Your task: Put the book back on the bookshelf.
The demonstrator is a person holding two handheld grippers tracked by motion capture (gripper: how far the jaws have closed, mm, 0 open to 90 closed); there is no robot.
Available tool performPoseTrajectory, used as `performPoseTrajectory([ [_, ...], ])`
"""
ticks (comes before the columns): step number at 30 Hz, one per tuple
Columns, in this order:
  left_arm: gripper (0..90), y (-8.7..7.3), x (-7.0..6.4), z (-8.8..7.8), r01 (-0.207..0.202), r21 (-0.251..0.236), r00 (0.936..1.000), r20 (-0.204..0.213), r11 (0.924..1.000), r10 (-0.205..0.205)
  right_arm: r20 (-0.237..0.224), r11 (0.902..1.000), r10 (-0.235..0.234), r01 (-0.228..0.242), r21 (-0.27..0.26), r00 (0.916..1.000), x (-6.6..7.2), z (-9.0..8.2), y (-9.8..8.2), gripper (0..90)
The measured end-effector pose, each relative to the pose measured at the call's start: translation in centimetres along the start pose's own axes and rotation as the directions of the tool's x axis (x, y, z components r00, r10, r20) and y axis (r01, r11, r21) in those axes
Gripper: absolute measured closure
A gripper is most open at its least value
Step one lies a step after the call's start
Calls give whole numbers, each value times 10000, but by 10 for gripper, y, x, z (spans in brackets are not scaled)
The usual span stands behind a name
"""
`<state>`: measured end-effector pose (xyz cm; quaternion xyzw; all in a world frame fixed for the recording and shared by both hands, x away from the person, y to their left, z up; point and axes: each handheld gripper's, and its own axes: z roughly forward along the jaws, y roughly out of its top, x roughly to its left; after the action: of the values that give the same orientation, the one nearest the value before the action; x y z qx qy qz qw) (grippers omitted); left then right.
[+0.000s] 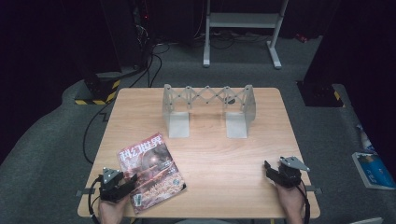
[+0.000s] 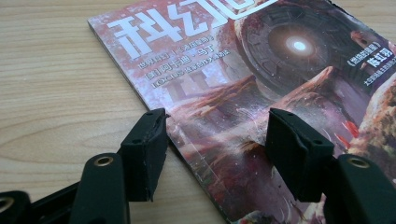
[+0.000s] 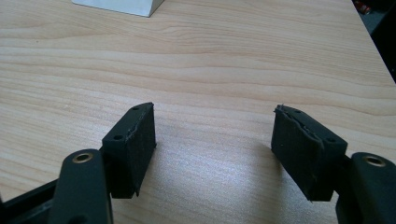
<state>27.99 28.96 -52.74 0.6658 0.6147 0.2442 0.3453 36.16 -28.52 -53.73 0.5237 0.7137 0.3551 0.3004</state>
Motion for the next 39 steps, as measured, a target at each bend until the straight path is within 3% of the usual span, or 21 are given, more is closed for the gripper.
performPoseTrajectory([
  [22,389,-2,-27,-3,-500,344,9971,593,9982,479,0,10000,-3,3,-2,10000,0,0,0,308],
  [39,390,2,-48,8,-787,198,9917,1030,9967,763,0,10000,1,-1,-1,10000,0,0,0,308],
])
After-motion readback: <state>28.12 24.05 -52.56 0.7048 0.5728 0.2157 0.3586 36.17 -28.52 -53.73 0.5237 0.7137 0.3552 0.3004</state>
